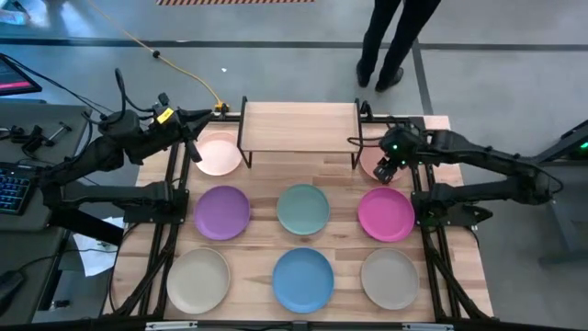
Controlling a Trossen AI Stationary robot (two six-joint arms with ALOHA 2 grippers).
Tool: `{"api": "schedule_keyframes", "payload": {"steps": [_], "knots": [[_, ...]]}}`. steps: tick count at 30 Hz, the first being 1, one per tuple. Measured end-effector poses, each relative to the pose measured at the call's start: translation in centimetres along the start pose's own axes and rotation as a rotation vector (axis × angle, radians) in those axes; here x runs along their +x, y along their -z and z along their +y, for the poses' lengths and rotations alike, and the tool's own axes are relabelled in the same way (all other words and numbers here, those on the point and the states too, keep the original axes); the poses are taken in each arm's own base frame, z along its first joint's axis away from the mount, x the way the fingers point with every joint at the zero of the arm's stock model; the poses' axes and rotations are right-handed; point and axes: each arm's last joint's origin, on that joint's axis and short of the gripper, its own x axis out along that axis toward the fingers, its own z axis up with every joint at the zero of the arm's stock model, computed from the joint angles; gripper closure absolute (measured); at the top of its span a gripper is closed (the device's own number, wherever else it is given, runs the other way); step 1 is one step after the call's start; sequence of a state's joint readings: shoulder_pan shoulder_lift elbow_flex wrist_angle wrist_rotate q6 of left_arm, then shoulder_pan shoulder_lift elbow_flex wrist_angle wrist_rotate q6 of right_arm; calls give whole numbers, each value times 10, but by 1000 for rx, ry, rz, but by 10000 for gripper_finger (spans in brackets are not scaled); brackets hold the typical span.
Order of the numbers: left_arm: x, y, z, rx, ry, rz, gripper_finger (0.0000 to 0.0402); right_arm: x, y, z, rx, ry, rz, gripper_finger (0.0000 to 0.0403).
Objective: Place and stack plates onto a shelf
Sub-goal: Put the orange plate on the shelf
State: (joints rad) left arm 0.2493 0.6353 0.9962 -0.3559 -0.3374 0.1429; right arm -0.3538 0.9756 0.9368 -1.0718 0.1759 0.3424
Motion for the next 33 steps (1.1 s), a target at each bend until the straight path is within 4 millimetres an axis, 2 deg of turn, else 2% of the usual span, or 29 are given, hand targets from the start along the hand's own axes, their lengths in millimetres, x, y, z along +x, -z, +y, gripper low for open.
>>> {"api": "schedule_keyframes", "payload": {"steps": [11,18,25,33], "knots": [[0,0,0,-23,0,-1,367,61,34,2,-24,-73,89,234],[0,0,0,16,-7,1,367,84,48,1,-9,-53,59,234],[4,1,-1,21,-24,14,367,89,46,2,41,-49,52,234],[9,2,-3,29,-21,32,367,111,38,7,23,51,97,234]]}}
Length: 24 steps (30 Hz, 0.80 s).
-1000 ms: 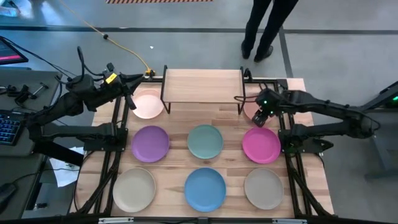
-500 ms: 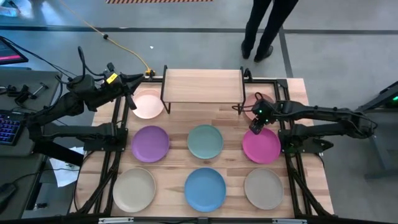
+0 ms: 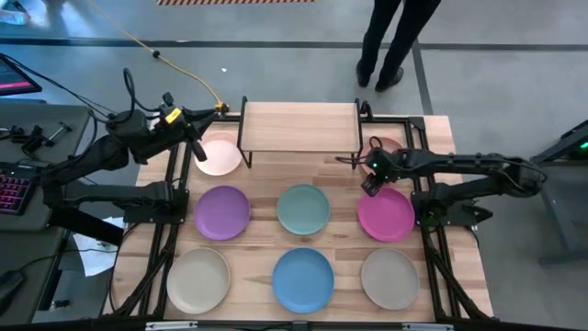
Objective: Place and stack plates onto a shelf
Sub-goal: Put the orange plate on the shelf
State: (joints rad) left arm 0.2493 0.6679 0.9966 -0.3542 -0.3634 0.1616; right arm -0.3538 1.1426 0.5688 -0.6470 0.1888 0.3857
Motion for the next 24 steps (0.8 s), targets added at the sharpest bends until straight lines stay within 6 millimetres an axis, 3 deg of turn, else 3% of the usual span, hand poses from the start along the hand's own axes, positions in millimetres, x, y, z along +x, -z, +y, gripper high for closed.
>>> {"api": "schedule_keyframes", "payload": {"steps": [8,24], "knots": [[1,0,-1,1,0,4,367,17,-2,2,-36,100,33,234],[1,0,0,2,-13,6,367,44,-5,5,-44,139,93,239]]}}
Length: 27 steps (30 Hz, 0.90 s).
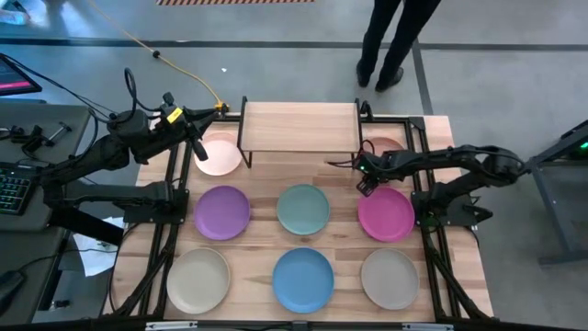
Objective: Place and stack plates onto a shelf
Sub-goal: Put the orange plate on the shelf
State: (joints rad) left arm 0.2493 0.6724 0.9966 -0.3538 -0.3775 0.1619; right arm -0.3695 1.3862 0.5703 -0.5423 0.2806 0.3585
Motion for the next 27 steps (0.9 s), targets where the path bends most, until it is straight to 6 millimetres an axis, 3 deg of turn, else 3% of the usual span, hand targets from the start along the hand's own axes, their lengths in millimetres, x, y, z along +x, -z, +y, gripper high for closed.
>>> {"api": "schedule_keyframes", "payload": {"steps": [18,27], "knots": [[0,-1,0,31,-7,-7,367,3,-1,2,27,2,4,395],[0,-1,0,32,-6,-6,367,3,0,1,86,-2,9,401]]}}
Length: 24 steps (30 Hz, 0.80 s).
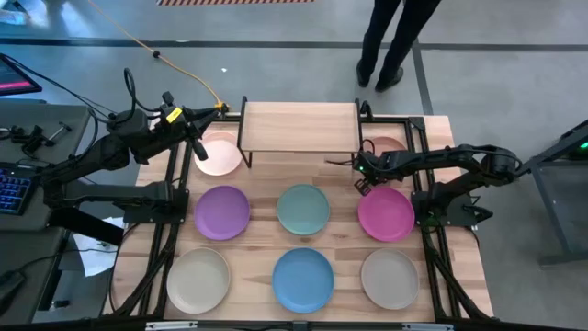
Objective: Place and stack plates onto a shelf
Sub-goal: Put the orange plate on the shelf
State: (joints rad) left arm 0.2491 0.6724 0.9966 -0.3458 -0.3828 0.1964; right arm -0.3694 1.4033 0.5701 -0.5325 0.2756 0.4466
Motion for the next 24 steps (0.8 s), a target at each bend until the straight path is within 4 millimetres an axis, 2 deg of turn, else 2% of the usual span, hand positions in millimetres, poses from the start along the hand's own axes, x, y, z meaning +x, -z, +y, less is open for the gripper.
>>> {"api": "schedule_keyframes", "payload": {"steps": [4,12,24], "knots": [[0,0,0,7,0,0,367,-6,0,-1,35,-28,18,402],[0,0,0,10,0,0,367,-42,-15,-2,62,-56,-52,402],[0,0,0,35,-4,1,367,-75,-33,-6,65,-35,-92,402]]}}
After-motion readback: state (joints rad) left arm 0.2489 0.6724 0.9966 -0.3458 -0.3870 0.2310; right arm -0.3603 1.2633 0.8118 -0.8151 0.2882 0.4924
